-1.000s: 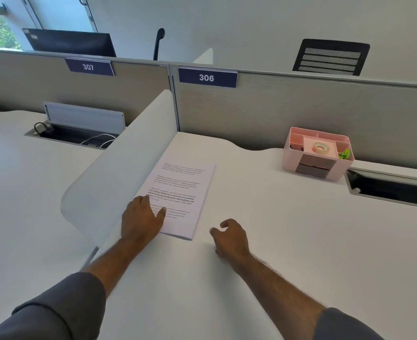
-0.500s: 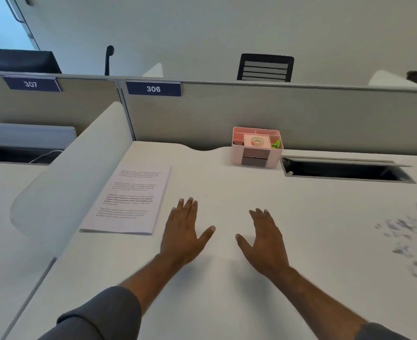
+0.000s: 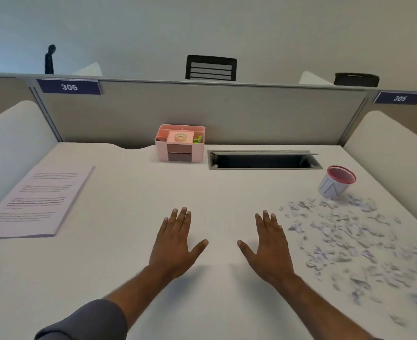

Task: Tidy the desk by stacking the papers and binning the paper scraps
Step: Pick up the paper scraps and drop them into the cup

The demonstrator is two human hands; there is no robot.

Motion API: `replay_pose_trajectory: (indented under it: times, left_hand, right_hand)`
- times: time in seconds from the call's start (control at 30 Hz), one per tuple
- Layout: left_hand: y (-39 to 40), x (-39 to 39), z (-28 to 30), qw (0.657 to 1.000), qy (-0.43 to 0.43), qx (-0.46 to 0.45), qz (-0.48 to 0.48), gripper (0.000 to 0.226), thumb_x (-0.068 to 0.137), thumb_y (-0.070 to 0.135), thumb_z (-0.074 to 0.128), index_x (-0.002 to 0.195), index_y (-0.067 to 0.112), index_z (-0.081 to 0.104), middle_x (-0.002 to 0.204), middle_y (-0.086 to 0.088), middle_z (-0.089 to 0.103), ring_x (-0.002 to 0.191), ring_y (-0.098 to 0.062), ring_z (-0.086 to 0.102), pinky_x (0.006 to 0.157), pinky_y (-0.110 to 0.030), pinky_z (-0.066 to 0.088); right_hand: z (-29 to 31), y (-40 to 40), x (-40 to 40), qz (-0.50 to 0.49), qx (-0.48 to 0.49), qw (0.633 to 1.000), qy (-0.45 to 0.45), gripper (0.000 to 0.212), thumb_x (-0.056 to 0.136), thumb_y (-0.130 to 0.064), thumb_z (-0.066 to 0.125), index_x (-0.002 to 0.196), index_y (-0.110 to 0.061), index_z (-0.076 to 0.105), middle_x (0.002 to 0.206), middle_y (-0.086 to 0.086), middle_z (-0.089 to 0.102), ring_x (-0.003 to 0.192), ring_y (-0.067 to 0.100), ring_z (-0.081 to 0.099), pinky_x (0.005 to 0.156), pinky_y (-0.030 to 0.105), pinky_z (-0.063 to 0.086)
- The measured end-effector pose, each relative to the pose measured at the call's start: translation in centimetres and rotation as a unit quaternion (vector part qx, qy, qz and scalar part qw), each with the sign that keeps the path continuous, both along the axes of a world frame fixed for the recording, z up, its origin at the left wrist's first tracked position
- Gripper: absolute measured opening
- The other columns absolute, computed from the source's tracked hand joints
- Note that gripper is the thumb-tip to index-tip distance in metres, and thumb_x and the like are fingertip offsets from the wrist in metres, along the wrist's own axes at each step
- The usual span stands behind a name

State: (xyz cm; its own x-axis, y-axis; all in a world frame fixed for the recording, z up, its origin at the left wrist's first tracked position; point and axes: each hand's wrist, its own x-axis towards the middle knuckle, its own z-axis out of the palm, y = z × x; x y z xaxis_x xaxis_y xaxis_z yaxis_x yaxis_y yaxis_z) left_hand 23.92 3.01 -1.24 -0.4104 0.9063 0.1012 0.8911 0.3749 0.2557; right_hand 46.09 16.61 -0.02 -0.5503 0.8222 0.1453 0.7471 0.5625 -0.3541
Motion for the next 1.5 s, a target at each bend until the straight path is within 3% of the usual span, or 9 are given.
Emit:
replay_pose_trajectory:
  times: [0.2, 0.37, 0.53, 0.7, 1.03, 1.33, 1.5]
  left_hand:
    - [5.2, 8.1, -0.1, 1.0, -0.01, -0.01, 0.009, 0.089, 0.094, 0.074, 0.02, 0.16, 0.019, -0.002, 0.166, 0.009, -0.014, 0.15, -0.009, -0.023, 0.123, -0.03, -0.013]
    - [7.9, 12.5, -0.8, 0.999, -0.028, -0.014, -0.018, 0.076, 0.1, 0.063, 0.023, 0.16, 0.023, -0.001, 0.165, 0.013, -0.014, 0.145, -0.003, -0.03, 0.116, -0.021, -0.021]
    - [11.4, 13.8, -1.8, 0.999, -0.033, -0.024, -0.001, 0.073, 0.094, 0.047, 0.017, 0.161, 0.019, 0.01, 0.168, 0.005, 0.003, 0.154, -0.012, -0.01, 0.123, -0.028, -0.012]
    - [17.2, 14.5, -3.0, 0.998, -0.054, -0.026, -0.024, 0.073, 0.091, 0.038, 0.015, 0.16, 0.016, 0.015, 0.169, 0.0, 0.007, 0.155, -0.017, -0.002, 0.124, -0.031, -0.007]
    - [24.4, 14.0, -4.0, 0.997, -0.042, -0.054, -0.04, 0.069, 0.095, 0.038, 0.01, 0.161, 0.015, 0.008, 0.169, -0.001, 0.001, 0.155, -0.017, -0.004, 0.126, -0.033, -0.006]
    - [25.3, 15.0, -5.7, 0.999, -0.032, -0.031, -0.001, 0.075, 0.096, 0.056, 0.006, 0.16, 0.018, 0.003, 0.167, 0.007, -0.003, 0.153, -0.005, -0.008, 0.123, -0.024, -0.008]
    - [26.1, 15.0, -5.6, 0.999, -0.011, -0.039, -0.007, 0.076, 0.096, 0.058, 0.008, 0.161, 0.018, 0.009, 0.166, 0.009, 0.0, 0.151, -0.002, -0.006, 0.123, -0.023, -0.008]
  right_hand:
    - [-0.1, 5.1, 7.8, 0.01, -0.032, 0.999, -0.01, 0.083, 0.091, -0.062, 0.044, 0.155, -0.022, 0.009, 0.164, -0.002, 0.0, 0.151, 0.016, -0.007, 0.122, 0.035, 0.003]
    - [0.2, 8.1, 11.9, 0.005, -0.06, 0.998, 0.008, 0.066, 0.09, -0.044, 0.058, 0.147, -0.021, 0.035, 0.157, 0.0, 0.032, 0.148, 0.02, 0.019, 0.119, 0.034, 0.016]
    - [0.6, 10.5, 13.1, -0.019, -0.098, 0.994, 0.044, 0.054, 0.087, -0.028, 0.067, 0.138, -0.017, 0.051, 0.141, 0.001, 0.052, 0.135, 0.02, 0.04, 0.112, 0.032, 0.028]
    - [0.9, 12.9, 14.5, -0.032, -0.108, 0.993, 0.032, 0.051, 0.09, -0.026, 0.065, 0.138, -0.02, 0.051, 0.142, -0.002, 0.051, 0.134, 0.017, 0.041, 0.112, 0.027, 0.027]
    - [1.5, 20.6, 16.9, -0.042, -0.141, 0.989, -0.002, 0.05, 0.092, -0.028, 0.063, 0.139, -0.026, 0.048, 0.147, -0.004, 0.046, 0.137, 0.015, 0.036, 0.11, 0.023, 0.024]
    - [0.4, 28.6, 18.8, 0.019, -0.148, 0.988, -0.038, 0.06, 0.091, -0.022, 0.063, 0.146, -0.023, 0.039, 0.151, -0.002, 0.039, 0.139, 0.019, 0.033, 0.113, 0.028, 0.026]
    - [-0.6, 31.4, 18.2, 0.105, -0.156, 0.97, -0.155, 0.069, 0.089, -0.027, 0.065, 0.149, -0.023, 0.03, 0.154, 0.003, 0.029, 0.139, 0.027, 0.027, 0.111, 0.04, 0.036]
